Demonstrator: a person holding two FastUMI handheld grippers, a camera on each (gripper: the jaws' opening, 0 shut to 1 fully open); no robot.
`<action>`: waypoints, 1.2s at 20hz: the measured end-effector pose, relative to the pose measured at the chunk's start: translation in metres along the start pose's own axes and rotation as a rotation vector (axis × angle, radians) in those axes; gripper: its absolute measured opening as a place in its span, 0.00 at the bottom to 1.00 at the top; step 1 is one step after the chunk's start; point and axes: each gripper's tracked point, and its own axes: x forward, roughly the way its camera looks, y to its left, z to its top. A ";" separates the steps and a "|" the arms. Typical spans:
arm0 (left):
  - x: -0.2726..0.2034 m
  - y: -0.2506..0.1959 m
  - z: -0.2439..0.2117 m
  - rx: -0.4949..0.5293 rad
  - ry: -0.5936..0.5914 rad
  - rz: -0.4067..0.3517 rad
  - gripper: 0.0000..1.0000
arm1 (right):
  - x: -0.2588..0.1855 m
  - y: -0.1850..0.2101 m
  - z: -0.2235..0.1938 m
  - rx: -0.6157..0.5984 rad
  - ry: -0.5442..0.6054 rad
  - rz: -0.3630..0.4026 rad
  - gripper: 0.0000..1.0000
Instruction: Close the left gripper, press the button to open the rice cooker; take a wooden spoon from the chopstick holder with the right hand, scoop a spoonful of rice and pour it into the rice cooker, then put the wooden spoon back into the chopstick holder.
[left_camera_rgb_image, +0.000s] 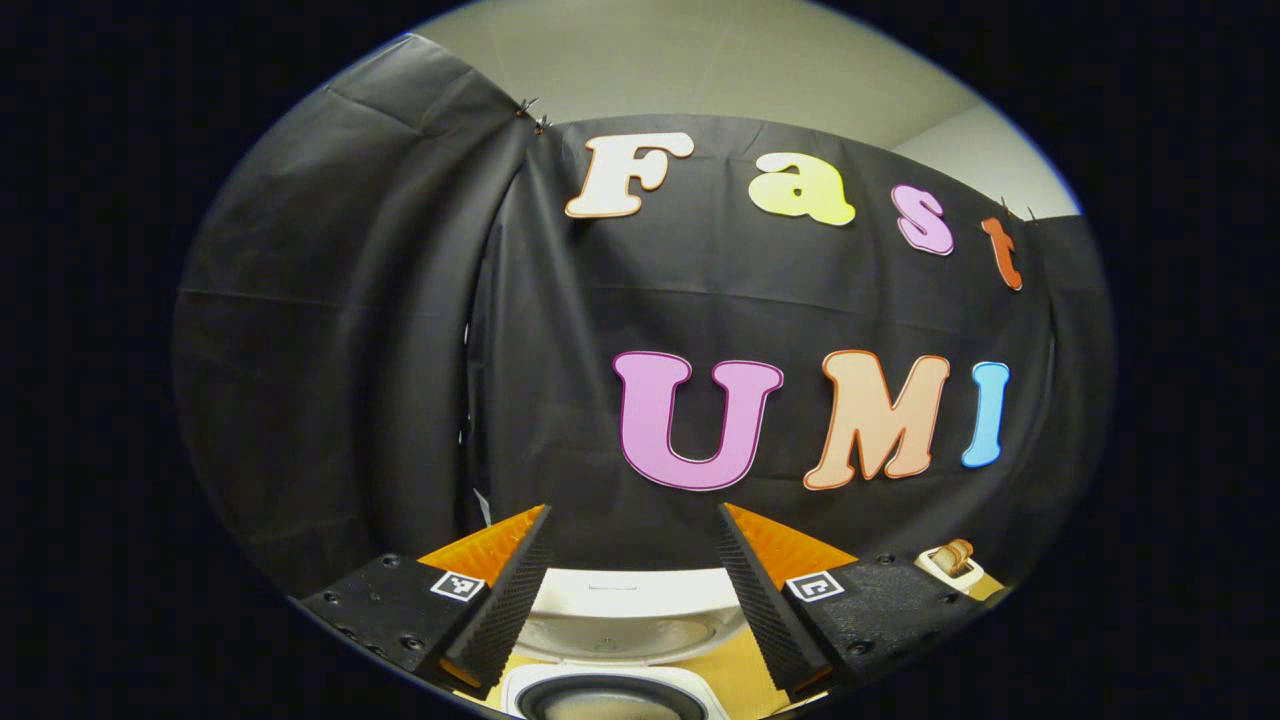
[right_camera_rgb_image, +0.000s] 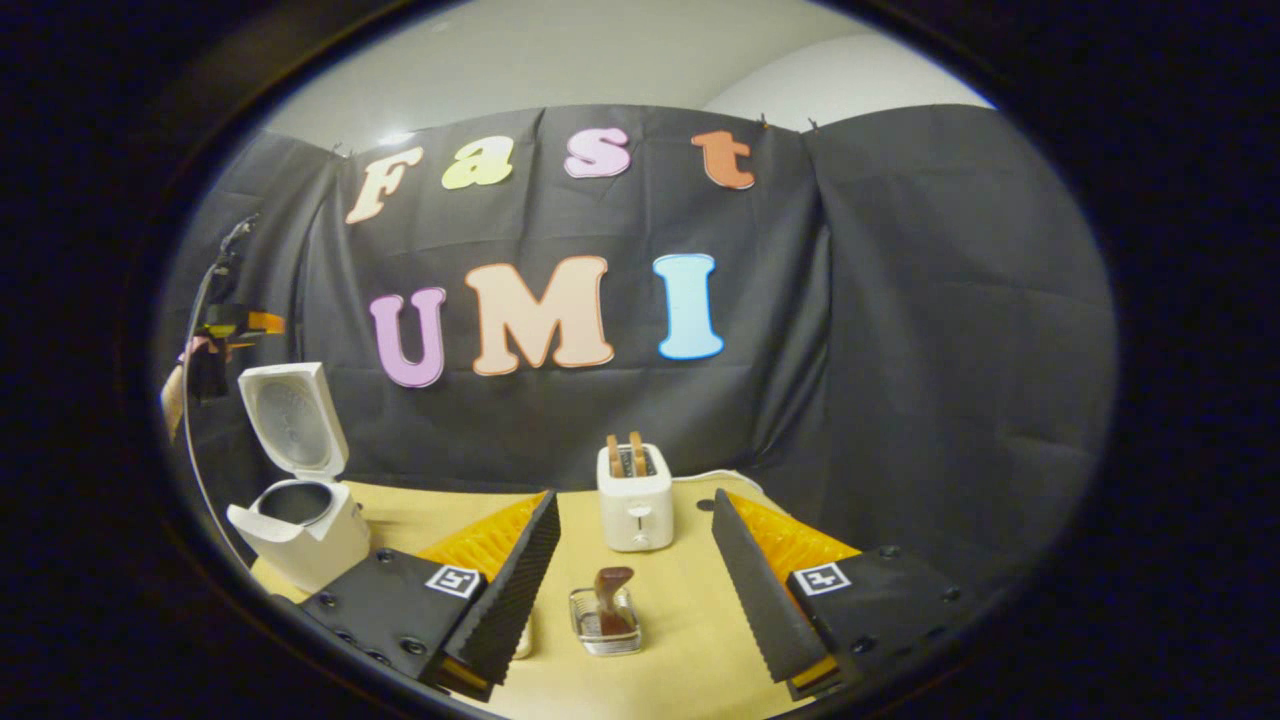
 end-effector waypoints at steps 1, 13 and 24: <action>0.012 0.004 -0.004 0.005 0.012 0.006 0.93 | -0.002 -0.002 -0.001 0.005 0.002 -0.012 0.96; 0.057 0.021 -0.066 0.069 0.194 0.041 0.93 | -0.024 0.001 -0.004 -0.063 0.012 -0.078 0.96; -0.006 0.006 -0.069 0.100 0.077 0.026 0.91 | -0.018 0.004 -0.002 -0.067 0.020 -0.021 0.97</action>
